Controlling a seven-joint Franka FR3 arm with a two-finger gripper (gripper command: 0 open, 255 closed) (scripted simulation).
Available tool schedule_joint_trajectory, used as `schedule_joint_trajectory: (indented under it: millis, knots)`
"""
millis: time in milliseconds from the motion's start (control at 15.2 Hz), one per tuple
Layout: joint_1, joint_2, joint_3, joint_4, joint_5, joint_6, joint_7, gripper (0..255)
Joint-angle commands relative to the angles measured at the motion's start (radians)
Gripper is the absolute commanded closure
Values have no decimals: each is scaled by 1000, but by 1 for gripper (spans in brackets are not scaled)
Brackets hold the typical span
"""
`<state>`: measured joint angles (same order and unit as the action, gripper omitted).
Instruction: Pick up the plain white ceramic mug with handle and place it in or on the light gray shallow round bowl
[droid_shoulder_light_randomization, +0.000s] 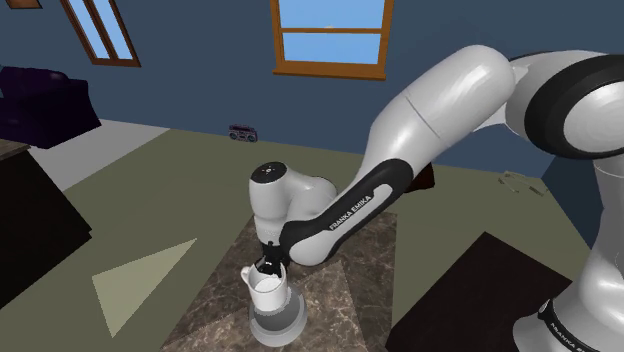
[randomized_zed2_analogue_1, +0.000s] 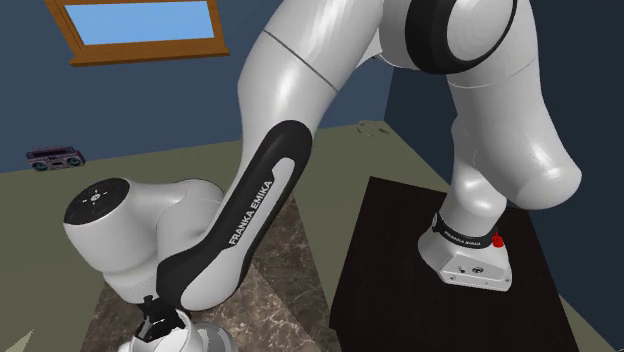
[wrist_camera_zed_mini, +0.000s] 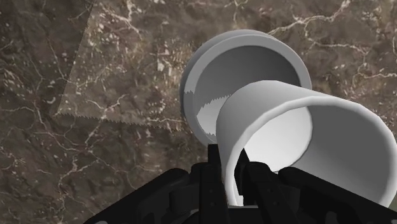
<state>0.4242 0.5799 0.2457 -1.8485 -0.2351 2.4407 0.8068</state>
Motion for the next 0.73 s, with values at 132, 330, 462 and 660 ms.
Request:
schedule_joint_trajectory:
  millis: [132,330,462,660]
  knots:
    - [8,36,-10,0,-13,37,10,255]
    - [14,67,-19,5,-23,62,17,255]
    - [20,93,-26,11,-31,83,22,255]
    - [20,93,-26,11,-30,83,22,255]
